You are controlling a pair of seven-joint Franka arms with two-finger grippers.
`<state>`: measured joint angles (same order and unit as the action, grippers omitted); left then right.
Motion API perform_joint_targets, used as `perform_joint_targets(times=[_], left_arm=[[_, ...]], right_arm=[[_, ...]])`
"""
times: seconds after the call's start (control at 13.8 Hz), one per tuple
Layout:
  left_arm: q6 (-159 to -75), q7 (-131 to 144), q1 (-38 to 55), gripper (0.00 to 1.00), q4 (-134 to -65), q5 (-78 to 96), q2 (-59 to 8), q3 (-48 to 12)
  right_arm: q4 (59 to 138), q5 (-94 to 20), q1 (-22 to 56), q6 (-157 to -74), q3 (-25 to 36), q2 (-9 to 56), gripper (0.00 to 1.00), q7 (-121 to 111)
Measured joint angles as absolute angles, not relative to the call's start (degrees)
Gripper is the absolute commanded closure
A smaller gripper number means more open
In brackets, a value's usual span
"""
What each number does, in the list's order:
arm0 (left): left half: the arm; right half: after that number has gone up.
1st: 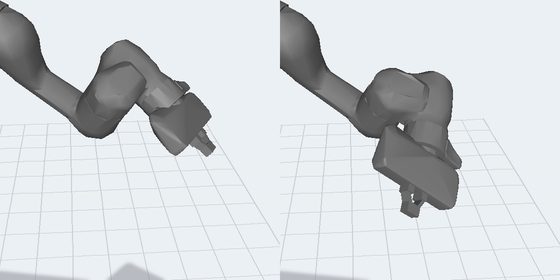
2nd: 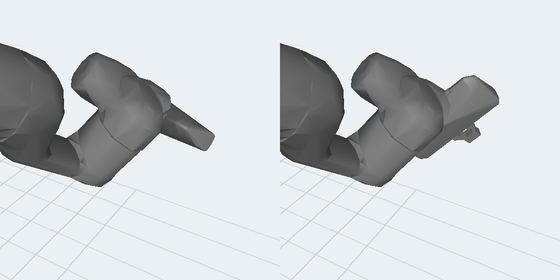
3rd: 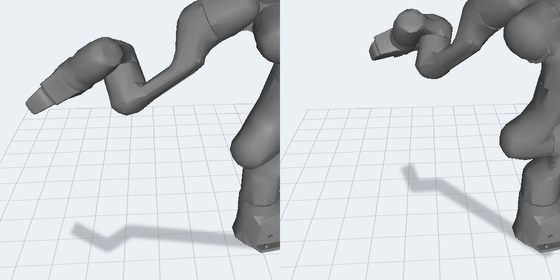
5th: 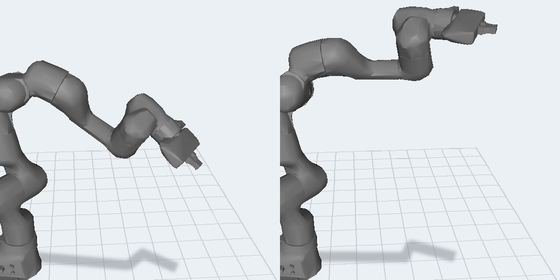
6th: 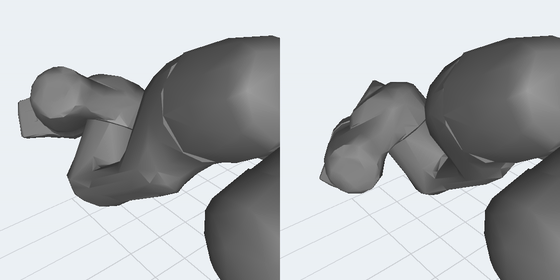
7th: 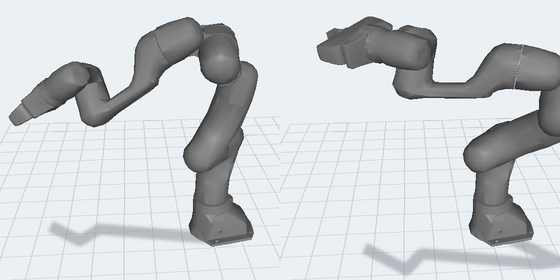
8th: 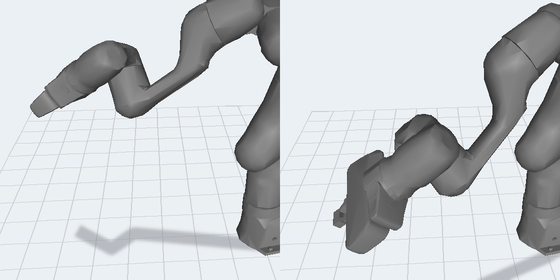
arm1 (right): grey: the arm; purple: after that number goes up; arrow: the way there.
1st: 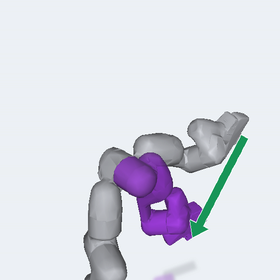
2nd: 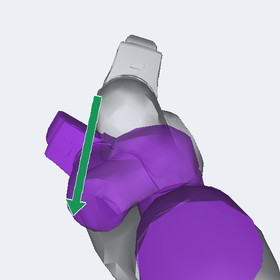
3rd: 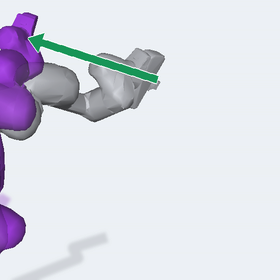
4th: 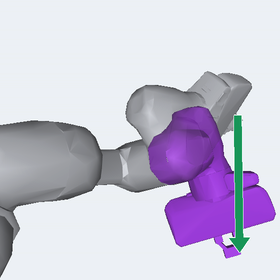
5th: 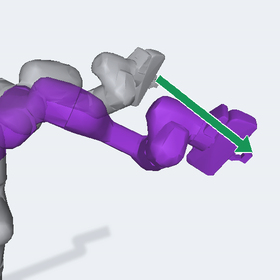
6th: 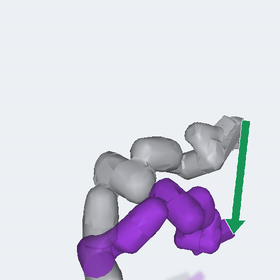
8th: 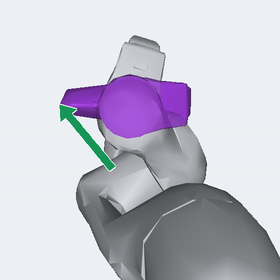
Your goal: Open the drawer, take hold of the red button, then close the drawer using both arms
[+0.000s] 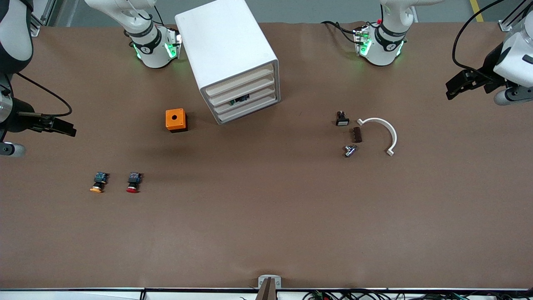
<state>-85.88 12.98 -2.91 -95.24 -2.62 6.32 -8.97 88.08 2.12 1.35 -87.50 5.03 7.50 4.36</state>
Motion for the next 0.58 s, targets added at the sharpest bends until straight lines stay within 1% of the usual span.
perform_joint_targets(times=[0.15, 0.29, 0.58], left_arm=[[-86.0, 12.7, -2.9, 0.00, -95.5, -1.8, 6.6, -9.3], [-86.2, 12.4, -2.9, 0.00, -95.6, -1.3, 6.6, -9.6], [-86.2, 12.3, -2.9, 0.00, -96.2, -1.1, 6.8, -10.5]], right_arm=[[85.5, 2.7, 1.2, -84.9, 5.1, 7.5, 0.00, 4.4], [84.7, 2.8, 1.2, -83.4, 5.1, 7.7, 0.00, 4.4], [84.8, 2.8, 0.7, -83.7, 5.2, 8.5, 0.00, 4.3]])
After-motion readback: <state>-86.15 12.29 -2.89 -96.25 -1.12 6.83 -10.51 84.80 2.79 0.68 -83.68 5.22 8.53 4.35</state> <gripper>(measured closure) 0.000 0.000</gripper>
